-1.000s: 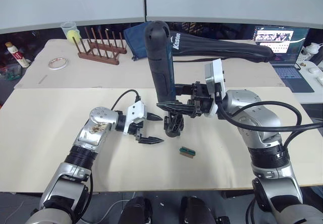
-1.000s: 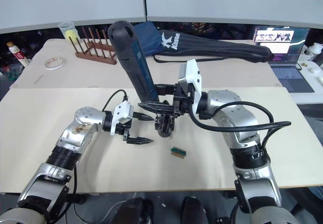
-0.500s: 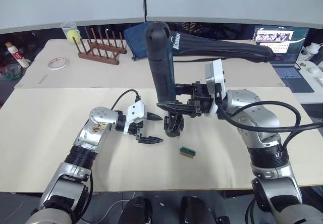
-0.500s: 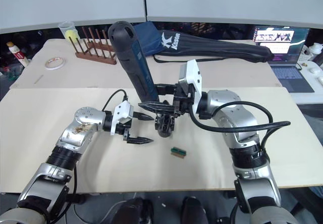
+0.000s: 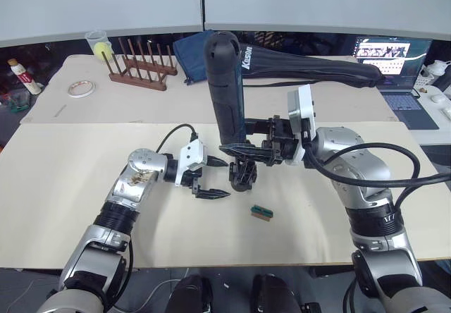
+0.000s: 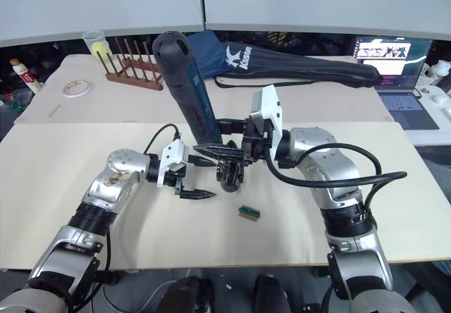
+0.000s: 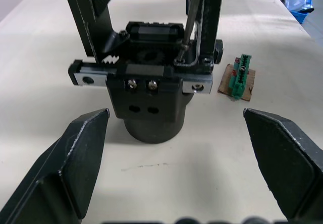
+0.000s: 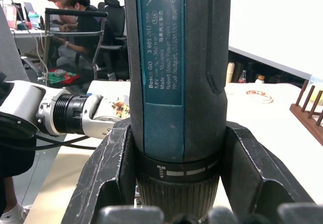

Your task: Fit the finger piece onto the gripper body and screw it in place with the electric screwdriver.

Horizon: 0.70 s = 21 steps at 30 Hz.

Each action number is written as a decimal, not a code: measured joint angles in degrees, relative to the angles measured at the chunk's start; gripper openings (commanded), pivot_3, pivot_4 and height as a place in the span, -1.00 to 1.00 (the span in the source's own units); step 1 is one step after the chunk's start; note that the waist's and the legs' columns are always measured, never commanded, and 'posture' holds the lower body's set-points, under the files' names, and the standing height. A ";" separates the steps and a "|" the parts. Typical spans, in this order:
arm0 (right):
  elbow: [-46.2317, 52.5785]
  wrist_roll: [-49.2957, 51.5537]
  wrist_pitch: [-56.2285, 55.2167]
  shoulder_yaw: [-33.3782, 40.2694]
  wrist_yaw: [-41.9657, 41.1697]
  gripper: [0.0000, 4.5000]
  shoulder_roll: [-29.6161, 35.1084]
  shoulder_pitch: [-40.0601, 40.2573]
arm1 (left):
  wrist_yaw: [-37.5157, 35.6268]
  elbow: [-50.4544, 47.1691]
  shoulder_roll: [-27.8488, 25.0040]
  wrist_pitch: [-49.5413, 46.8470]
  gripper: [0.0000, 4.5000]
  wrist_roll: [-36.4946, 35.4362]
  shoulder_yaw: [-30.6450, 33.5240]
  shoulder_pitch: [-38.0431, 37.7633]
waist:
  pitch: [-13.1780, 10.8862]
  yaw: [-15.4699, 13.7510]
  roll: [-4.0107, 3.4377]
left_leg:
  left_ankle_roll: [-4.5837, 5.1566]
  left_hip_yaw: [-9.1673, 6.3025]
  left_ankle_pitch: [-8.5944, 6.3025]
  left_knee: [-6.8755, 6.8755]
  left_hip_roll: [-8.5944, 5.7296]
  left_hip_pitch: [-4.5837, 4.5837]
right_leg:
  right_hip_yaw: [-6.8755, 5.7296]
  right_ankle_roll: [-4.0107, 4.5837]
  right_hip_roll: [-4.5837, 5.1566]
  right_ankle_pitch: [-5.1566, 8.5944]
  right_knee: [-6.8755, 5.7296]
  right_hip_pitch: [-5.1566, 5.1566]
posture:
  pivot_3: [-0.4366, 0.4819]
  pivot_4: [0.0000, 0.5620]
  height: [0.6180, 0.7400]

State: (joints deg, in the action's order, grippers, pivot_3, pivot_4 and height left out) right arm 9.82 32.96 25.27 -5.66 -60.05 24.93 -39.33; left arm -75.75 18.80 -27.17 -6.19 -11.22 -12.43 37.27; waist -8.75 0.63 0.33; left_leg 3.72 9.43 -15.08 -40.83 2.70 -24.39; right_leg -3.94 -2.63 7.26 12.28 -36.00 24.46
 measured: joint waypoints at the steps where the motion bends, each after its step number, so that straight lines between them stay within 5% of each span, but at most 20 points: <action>1: 0.09 0.04 0.15 0.01 0.11 -0.15 0.00 0.01 | 0.00 0.06 0.05 0.01 1.00 0.00 0.00 0.04 | 0.00 0.00 0.00 | 0.00 0.00 0.00 0.00 0.00 0.00 | 0.00 0.00 0.00 0.00 0.00 0.00 | -0.05 -0.47 1.00; 21: -0.36 -0.14 0.31 0.03 0.43 -0.15 0.42 0.02 | 1.03 6.80 3.34 2.98 1.00 2.19 -0.31 1.54 | 0.00 -0.22 0.00 | 0.02 -0.02 -0.01 -0.01 -0.01 0.04 | -0.02 0.00 0.00 0.00 0.02 -0.08 | -0.05 -0.47 1.00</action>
State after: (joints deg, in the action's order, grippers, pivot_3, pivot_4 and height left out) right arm 9.45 32.83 25.58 -5.63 -59.61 25.35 -39.31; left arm -74.71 25.60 -23.83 -3.21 -9.03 -12.74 38.81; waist -8.75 0.41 0.33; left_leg 3.74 9.40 -15.09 -40.84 2.69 -24.35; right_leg -3.96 -2.63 7.26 12.28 -35.97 24.38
